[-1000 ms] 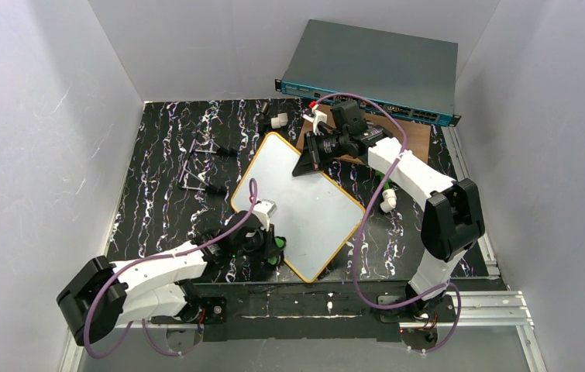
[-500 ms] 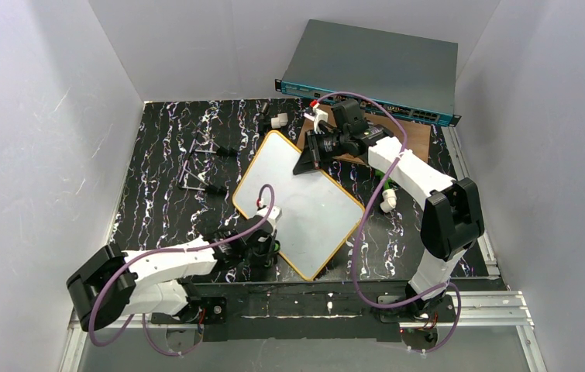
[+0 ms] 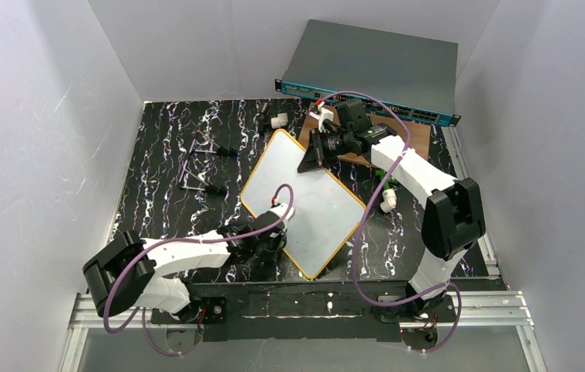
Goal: Erase the whiteboard
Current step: Erase the center of the board with the whiteboard.
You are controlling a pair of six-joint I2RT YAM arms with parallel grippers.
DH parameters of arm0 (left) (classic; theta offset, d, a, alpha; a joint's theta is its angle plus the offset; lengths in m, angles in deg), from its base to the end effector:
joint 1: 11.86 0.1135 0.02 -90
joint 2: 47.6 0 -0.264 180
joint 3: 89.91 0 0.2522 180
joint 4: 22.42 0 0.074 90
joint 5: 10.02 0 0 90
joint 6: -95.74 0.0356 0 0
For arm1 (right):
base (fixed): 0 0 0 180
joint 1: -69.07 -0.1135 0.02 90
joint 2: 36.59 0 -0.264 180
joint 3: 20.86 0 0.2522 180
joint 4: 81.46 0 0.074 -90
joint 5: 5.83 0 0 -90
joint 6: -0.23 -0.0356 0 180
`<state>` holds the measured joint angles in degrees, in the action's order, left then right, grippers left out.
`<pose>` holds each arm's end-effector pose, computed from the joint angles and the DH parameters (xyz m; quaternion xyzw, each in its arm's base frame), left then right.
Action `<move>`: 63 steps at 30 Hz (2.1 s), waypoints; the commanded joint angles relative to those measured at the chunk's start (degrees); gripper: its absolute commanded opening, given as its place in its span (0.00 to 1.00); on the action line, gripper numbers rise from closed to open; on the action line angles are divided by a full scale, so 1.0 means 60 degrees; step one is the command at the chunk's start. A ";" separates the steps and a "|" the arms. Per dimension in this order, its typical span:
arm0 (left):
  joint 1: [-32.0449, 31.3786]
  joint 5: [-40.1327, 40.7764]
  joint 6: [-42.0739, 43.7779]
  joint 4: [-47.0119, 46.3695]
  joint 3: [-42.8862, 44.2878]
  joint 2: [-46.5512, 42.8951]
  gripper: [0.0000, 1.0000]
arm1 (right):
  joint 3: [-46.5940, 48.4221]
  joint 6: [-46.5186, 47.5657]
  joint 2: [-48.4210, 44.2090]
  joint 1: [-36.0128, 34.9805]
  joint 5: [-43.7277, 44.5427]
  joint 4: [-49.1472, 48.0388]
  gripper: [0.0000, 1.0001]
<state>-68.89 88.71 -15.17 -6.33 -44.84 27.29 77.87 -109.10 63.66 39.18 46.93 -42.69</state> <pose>0.1384 -0.2034 0.1645 0.2594 0.8875 -0.1805 0.3353 0.3336 0.2166 0.3004 -0.2128 0.8439 0.4293 0.2415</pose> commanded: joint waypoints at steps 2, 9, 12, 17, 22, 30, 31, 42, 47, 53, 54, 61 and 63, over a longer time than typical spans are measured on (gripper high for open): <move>-0.0837 -0.1293 0.0094 0.0227 0.0405 0.1184 0.00 | 0.0487 -0.0738 -0.0214 -0.0292 -0.1563 -0.0855 0.01; -0.1644 -0.2016 -0.0117 0.0286 0.0996 0.2061 0.00 | 0.0482 -0.0759 -0.0214 -0.0301 -0.1567 -0.0858 0.01; -0.1863 -0.2228 -0.0108 0.0200 0.1287 0.2273 0.00 | 0.0472 -0.0763 -0.0226 -0.0292 -0.1563 -0.0861 0.01; -0.2136 -0.2658 -0.0035 0.0186 0.1779 0.2586 0.00 | 0.0463 -0.0751 -0.0270 -0.0292 -0.1562 -0.0874 0.01; -0.2357 -0.3035 0.0149 -0.0132 0.1973 0.2451 0.00 | 0.0441 -0.0748 -0.0287 -0.0292 -0.1523 -0.0887 0.01; -0.0397 0.0562 -0.1945 0.1263 -0.0774 -0.3962 0.00 | 0.0357 -0.0690 -0.0345 -0.0182 -0.1345 -0.0912 0.01; -0.0396 0.0353 -0.1809 0.0915 -0.0758 -0.3626 0.00 | 0.0344 -0.0690 -0.0359 -0.0172 -0.1341 -0.0916 0.01; -0.1011 -0.0226 -0.0669 -0.2272 -0.0213 -0.0522 0.00 | 0.0135 -0.0973 -0.0321 -0.0175 -0.1472 -0.1180 0.01; -0.1378 -0.0695 -0.0420 -0.2819 0.0153 0.0360 0.00 | 0.0119 -0.1069 -0.0222 -0.0202 -0.1582 -0.1234 0.01; -0.1749 -0.1022 -0.0148 -0.3392 0.0715 0.1132 0.00 | 0.0062 -0.1120 -0.0243 -0.0277 -0.1597 -0.1298 0.01; -0.1789 -0.1097 -0.0125 -0.3511 0.0822 0.1239 0.00 | 0.0066 -0.1115 -0.0243 -0.0297 -0.1598 -0.1298 0.01; -0.2272 -0.1856 0.0269 -0.3577 0.1776 0.2036 0.00 | 0.0020 -0.1112 -0.0272 -0.0292 -0.1570 -0.1313 0.01; -0.2327 -0.1937 0.0302 -0.3680 0.1856 0.2103 0.00 | 0.0011 -0.1107 -0.0270 -0.0299 -0.1564 -0.1323 0.01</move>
<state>-80.98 86.50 -14.12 -15.12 -37.67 35.84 77.43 -106.78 63.52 41.54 44.20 -42.38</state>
